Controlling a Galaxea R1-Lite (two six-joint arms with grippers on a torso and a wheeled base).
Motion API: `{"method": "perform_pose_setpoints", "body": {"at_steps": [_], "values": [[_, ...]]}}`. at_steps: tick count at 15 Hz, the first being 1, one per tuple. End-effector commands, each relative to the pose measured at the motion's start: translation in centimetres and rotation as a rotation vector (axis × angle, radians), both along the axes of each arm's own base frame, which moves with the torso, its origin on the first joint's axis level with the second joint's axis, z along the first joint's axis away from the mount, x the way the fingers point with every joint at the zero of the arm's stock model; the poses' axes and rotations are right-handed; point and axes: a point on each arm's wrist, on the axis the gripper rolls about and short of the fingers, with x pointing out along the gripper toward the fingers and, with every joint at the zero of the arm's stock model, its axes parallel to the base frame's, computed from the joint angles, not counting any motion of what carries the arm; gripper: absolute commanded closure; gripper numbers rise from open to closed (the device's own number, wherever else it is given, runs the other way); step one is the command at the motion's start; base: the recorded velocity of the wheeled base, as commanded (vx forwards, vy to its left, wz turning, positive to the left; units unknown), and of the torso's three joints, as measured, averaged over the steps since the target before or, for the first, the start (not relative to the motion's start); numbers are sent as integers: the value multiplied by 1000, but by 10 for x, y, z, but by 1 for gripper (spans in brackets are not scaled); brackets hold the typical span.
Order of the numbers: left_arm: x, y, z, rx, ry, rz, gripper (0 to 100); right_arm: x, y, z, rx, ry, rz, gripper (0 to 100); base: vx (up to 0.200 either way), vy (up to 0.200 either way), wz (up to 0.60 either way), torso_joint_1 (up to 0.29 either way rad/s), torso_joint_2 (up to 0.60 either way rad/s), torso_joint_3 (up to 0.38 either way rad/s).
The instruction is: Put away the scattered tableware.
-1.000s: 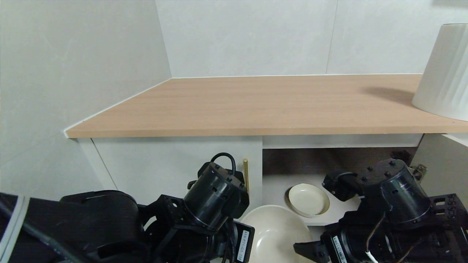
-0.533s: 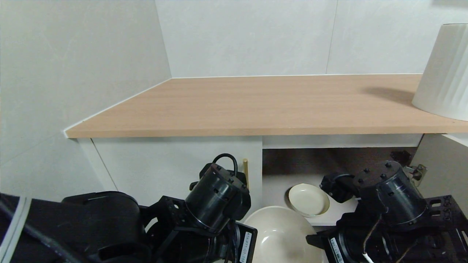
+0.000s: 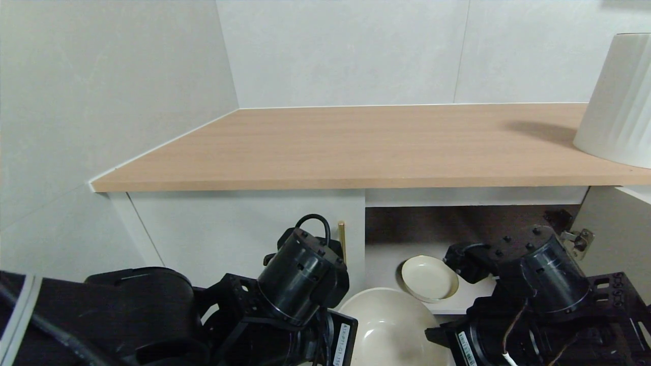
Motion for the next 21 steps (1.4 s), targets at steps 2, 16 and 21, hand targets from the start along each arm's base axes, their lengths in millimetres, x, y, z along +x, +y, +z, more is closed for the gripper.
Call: {"method": "perform_pose_setpoints", "body": {"at_steps": [2, 16, 21], "values": [[0, 0, 1, -1, -2, 1, 0, 0, 0, -1, -4, 3, 0, 100, 0, 0, 0, 0, 0, 0], [-3, 5, 15, -45, -34, 6, 0, 20, -6, -18, -77, 31, -99, 100, 0, 0, 0, 0, 0, 0], [-4, 9, 20, -60, -46, 11, 0, 44, -29, -25, -76, 31, -240, 100, 0, 0, 0, 0, 0, 0]]}}
